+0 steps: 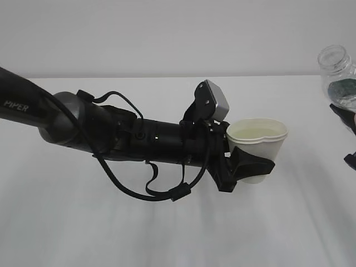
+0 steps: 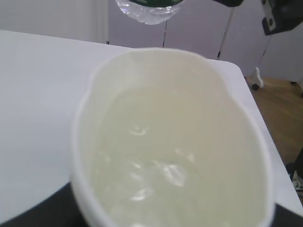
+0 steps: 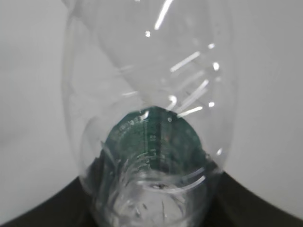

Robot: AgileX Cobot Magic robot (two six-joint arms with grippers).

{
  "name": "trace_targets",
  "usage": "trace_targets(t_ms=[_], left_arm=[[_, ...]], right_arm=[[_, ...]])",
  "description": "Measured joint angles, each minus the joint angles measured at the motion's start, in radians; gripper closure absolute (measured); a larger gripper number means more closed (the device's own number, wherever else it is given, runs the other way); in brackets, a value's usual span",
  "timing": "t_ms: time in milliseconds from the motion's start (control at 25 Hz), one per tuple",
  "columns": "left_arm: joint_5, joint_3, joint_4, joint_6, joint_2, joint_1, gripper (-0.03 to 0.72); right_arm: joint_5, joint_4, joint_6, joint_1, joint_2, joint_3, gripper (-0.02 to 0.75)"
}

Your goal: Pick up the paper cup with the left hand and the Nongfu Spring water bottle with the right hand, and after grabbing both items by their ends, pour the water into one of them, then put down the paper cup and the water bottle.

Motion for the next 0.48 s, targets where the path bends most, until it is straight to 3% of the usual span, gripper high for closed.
trace_targets(t_ms=[480], left_arm=[[0.001,0.000,-0.006,0.000,0.000,0.002,0.307]], right_arm=[[-0.160,0.040,0.237,0.000,0.074,0.000,0.395]])
